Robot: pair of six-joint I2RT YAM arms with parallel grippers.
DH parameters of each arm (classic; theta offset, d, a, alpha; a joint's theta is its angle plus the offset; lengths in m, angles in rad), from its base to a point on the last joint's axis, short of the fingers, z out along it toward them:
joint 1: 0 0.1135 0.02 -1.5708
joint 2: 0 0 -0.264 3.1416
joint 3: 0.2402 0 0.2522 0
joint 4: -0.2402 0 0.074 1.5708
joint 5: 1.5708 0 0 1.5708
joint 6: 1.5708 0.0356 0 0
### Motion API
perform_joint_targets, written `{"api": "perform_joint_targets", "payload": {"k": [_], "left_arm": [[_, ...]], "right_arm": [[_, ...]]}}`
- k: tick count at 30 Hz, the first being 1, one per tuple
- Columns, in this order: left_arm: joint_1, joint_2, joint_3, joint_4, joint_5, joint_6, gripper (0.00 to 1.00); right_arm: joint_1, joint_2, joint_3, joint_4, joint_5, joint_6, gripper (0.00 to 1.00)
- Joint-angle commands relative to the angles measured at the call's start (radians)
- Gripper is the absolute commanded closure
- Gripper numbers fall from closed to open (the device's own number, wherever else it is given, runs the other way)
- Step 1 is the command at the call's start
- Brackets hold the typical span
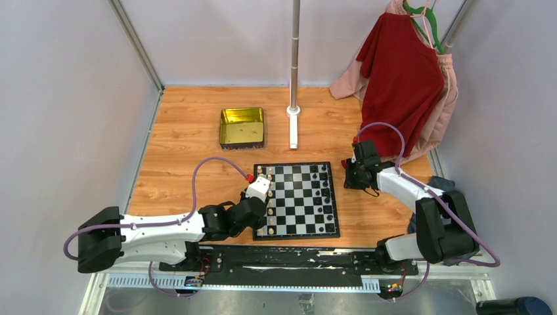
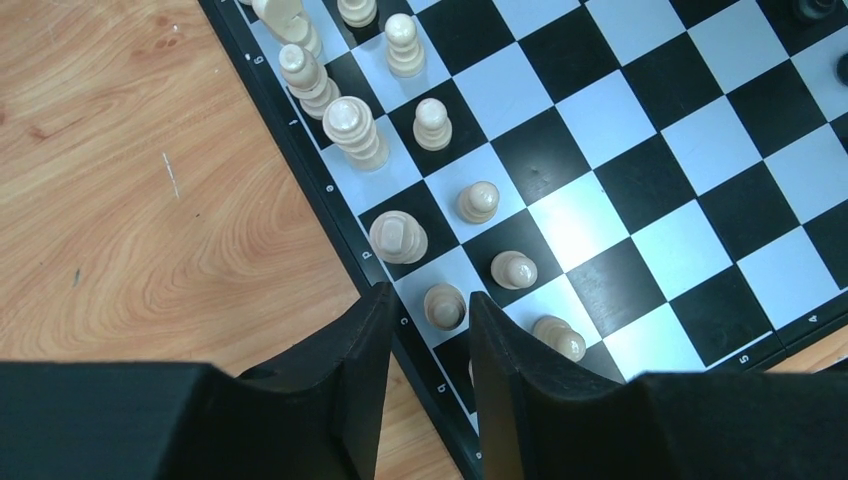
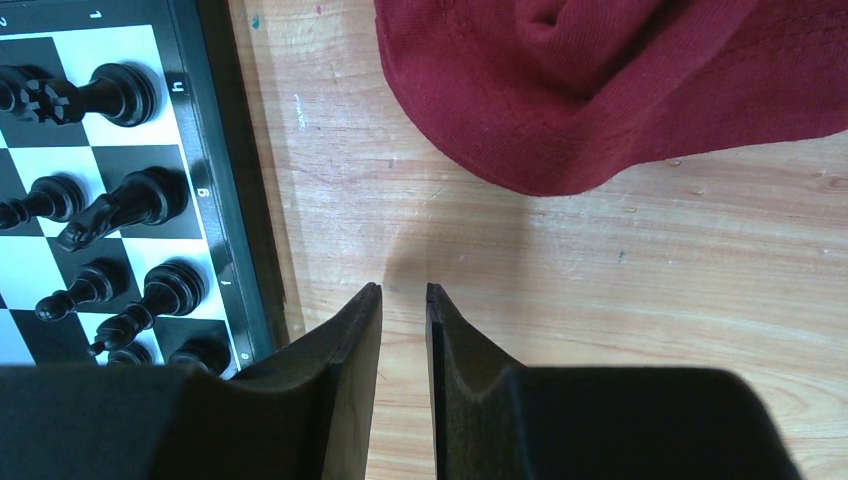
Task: Set up the chess pieces on the board
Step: Place the chess piece on the chessboard, then reset both arms
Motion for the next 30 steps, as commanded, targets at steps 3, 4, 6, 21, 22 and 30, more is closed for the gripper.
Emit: {"api": "perform_joint_targets", "payload": {"k": [3, 4, 6, 21, 22, 30], "left_arm": [[-0.008, -0.034, 0.035, -0.025, -0.023, -0.013, 0.61], [-0.008, -0.039, 0.037, -0.032, -0.023, -0.017, 0.61], [-0.011, -0.050, 0.041, -0.042, -0.027, -0.021, 0.61], [-0.091, -0.253, 0.209, -0.331, -0.165, -0.036, 0.60], [-0.091, -0.260, 0.240, -0.340, -0.197, 0.001, 0.60], [0.097, -0.188, 0.395, -0.284, -0.263, 0.289, 0.58]], "right_arm": [[-0.020, -0.022, 0.013, -0.017, 0.002, -0.004, 0.73], [-0.020, -0.022, 0.013, -0.017, 0.002, -0.003, 0.73], [-0.020, -0.024, 0.013, -0.017, 0.004, -0.003, 0.73], [-0.025, -0.062, 0.036, -0.025, 0.014, -0.023, 0.72], [-0.025, -0.075, 0.040, -0.027, 0.017, -0.028, 0.72], [-0.025, -0.159, 0.086, -0.059, 0.094, -0.055, 0.70]]}}
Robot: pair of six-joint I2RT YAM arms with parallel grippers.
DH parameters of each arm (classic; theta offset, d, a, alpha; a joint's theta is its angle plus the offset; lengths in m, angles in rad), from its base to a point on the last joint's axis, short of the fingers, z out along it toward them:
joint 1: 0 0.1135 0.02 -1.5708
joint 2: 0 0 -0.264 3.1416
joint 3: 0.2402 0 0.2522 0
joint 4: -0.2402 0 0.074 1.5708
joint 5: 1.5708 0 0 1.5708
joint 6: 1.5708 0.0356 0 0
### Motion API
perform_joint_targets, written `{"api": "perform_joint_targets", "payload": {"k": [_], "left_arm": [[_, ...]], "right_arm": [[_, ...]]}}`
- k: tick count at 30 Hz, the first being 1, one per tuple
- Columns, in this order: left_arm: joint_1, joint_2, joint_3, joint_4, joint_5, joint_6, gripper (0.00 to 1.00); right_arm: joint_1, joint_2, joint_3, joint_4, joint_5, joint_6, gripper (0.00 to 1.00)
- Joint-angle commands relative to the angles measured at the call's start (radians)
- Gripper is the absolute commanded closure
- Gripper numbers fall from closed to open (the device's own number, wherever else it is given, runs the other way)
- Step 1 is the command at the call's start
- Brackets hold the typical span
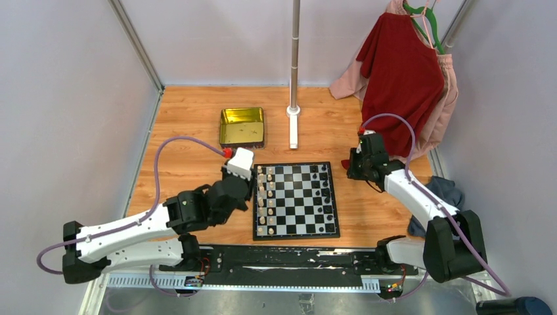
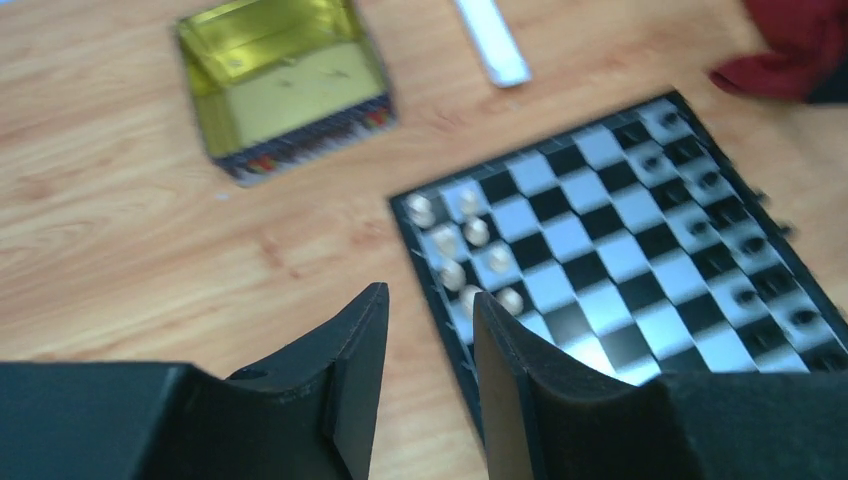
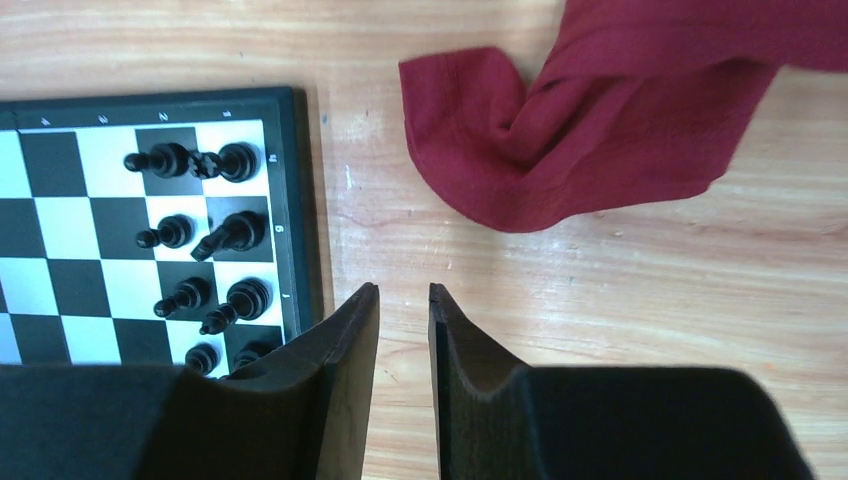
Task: Set up the chess pieces on the board
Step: Reset both arms
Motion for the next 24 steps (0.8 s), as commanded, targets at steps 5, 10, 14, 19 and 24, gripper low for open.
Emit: {"api": "perform_joint_targets", "payload": {"k": [5, 10, 14, 19, 24], "left_arm": [[0.494, 0.056, 0.042, 0.178, 0.250, 0.208, 0.59], [0.827, 0.205, 0.050, 0.235, 0.424, 0.146, 0.59], [1.026, 0.285, -0.008, 0.321, 0.494, 0.067, 0.59], [1.091, 0.331, -0.116, 0.475, 0.421, 0.075, 0.59], [1.091, 0.304, -0.213, 0.622, 0.389, 0.131, 0.57]], "right_arm": [[-0.014, -0.067, 0.085, -0.067, 0.130, -0.049, 0.69], [-0.014, -0.069, 0.149, -0.075, 0.194, -0.073, 0.69], [-0.014, -0.071, 0.189, -0.078, 0.240, -0.094, 0.68], [-0.014, -0.105, 0.161, -0.032, 0.287, -0.090, 0.66], [-0.013, -0.142, 0.096, 0.015, 0.328, -0.071, 0.64]]}}
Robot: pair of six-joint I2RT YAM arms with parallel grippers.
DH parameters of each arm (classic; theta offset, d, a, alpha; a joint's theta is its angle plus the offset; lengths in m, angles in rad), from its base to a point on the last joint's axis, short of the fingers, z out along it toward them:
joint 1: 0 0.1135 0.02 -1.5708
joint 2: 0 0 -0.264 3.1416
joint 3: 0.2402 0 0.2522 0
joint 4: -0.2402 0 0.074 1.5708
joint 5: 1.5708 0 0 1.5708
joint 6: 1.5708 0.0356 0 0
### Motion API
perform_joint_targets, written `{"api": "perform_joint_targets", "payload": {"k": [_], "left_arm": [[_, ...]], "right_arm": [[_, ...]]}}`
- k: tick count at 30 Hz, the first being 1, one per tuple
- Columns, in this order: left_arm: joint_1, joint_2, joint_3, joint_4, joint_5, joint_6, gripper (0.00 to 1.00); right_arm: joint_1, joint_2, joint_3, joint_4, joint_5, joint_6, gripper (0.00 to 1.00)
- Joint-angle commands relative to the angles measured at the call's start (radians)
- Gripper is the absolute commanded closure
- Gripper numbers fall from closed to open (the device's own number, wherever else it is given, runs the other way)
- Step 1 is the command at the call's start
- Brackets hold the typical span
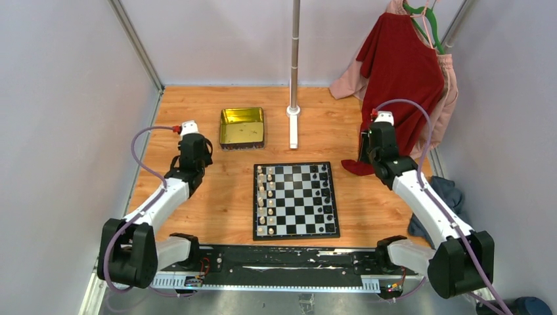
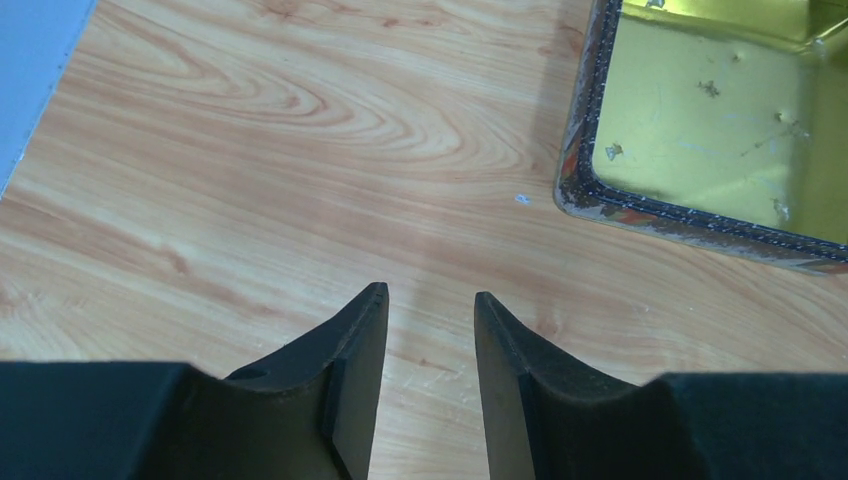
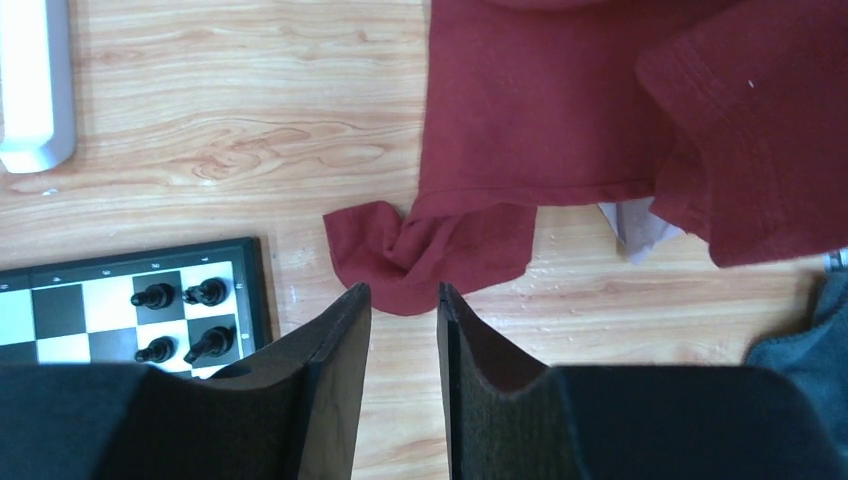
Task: Set up the chess pieces on the board
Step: Reset both arms
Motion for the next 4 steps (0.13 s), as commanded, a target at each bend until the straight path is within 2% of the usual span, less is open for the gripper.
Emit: {"api": "perform_joint_targets", "payload": {"k": [1, 4], "left_arm": [[0.005, -0.026, -0.051, 0.163, -0.035, 0.042, 0.57], [0.006, -0.031, -0.066, 0.162, -0.052, 0.055, 0.56]], "right_arm": [[-0.012, -0.037, -0.061, 0.040, 0.073, 0.006, 0.65], [-0.011, -0.039, -0.067, 0.046, 0.076, 0.015, 0.64]]}}
